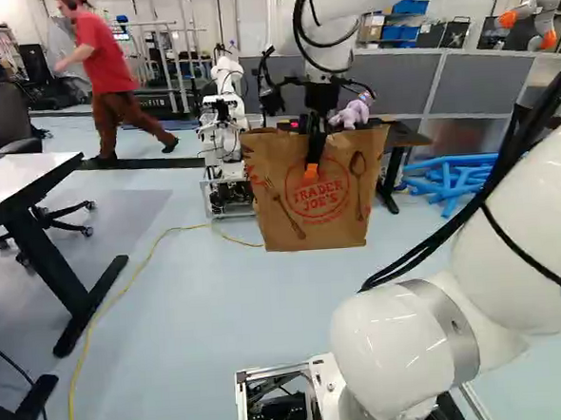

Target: Pick up the bag on the ground and place it on the table

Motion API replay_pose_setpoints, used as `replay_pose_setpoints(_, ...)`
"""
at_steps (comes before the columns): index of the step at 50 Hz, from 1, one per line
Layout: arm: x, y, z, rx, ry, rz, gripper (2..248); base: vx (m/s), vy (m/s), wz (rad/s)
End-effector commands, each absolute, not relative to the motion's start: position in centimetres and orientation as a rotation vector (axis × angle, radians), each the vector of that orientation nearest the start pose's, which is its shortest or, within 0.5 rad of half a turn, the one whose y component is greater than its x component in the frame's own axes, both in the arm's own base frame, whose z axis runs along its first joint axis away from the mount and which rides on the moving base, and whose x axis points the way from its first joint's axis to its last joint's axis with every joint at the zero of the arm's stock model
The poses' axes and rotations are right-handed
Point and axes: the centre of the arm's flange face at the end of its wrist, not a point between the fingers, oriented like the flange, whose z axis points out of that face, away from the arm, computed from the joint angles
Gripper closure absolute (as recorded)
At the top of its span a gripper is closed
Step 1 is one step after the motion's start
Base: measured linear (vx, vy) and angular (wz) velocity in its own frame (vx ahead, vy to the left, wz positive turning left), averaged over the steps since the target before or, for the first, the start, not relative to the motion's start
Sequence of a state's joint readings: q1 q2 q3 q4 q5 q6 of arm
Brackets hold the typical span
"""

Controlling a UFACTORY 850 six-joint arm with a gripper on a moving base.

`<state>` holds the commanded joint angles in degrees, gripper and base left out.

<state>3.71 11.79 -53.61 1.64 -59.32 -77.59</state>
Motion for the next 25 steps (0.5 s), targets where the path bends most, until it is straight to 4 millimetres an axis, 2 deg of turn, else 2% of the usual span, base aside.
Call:
replay_pose_setpoints(14, 37.87, 2.68, 61.54, -2.427, -2.056, -0.159, 229, 0.002, -0.048, 0.004)
replay_pose_setpoints(25, 37.87, 2.68, 61.54, -2.427, -2.056, -0.159, 229, 0.003, -0.115, 0.007)
